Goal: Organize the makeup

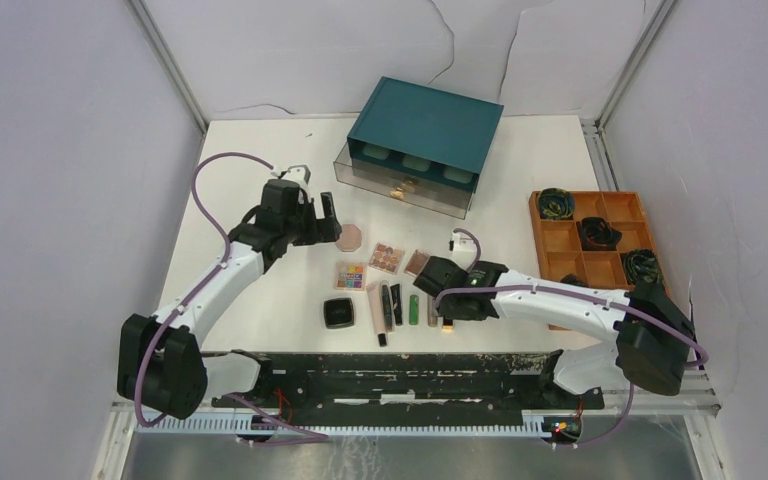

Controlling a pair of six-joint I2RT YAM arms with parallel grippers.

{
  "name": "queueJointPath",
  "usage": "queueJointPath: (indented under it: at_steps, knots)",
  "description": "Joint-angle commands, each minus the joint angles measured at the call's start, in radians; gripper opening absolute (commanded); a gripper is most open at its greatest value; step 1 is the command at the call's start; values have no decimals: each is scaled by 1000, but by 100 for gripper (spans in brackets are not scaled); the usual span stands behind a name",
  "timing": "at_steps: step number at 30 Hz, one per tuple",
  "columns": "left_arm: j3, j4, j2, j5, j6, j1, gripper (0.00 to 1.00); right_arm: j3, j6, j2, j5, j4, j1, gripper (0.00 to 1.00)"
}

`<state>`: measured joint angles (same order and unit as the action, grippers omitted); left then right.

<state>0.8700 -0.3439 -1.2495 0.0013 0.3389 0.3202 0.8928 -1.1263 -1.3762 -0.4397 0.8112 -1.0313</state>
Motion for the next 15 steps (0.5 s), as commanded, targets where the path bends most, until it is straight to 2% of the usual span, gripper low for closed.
queueJointPath:
  at_steps: [1,15]
  knots:
    - [28,7,34,17,37,-1,100,-19,-59,27,-42,-9,-6,60]
    - [33,-35,46,32,26,-1,100,-13,69,-96,-44,-107,18,60]
